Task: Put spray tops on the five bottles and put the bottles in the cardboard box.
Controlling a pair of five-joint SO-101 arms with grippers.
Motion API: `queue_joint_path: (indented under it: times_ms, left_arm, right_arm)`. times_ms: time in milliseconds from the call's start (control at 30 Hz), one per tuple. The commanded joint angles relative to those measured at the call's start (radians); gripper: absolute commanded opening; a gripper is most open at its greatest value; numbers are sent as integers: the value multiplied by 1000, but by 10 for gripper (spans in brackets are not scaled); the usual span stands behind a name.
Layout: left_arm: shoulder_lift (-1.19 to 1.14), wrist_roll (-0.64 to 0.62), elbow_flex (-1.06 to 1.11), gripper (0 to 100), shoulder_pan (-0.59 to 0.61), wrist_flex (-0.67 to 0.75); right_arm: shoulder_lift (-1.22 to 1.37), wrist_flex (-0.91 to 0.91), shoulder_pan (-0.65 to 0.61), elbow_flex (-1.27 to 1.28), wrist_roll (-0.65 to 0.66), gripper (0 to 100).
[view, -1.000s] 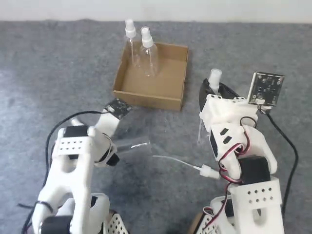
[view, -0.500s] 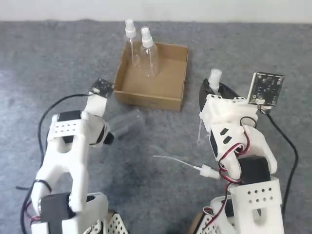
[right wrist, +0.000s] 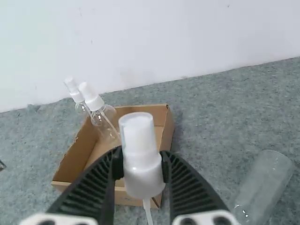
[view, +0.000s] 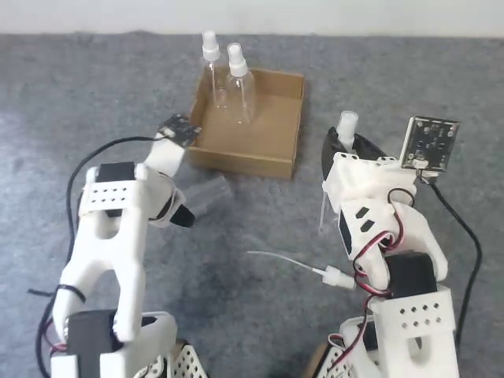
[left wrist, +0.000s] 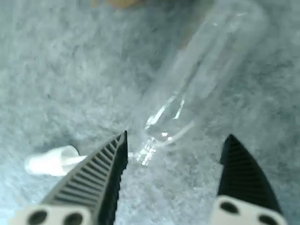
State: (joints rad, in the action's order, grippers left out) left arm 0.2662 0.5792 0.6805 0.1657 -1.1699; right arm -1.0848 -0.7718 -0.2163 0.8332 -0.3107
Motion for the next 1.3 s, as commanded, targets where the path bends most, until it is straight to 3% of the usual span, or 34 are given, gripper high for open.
queue_joint_path:
  times_ms: [0,200,567,767,967,1267]
  left_arm:
    - [2,66,-84,314,-49,-35]
    - [-51,132,-162,314,-98,-44]
    - [-436,137,-435,310,-118,-132]
    - [-540,183,-456,238,-135,-150]
    - [-496,192,-456,145,-187,-278]
    - [-290,127,-455,137,-219,-391]
  right_arm:
    - [-27,25,13,-5,-6,6]
    - [-27,25,13,-5,-5,6]
    - [-27,25,12,-5,-5,6]
    - [-27,25,12,-5,-5,6]
    - [-27,25,12,-5,-5,6]
    - [-27,25,12,-5,-5,6]
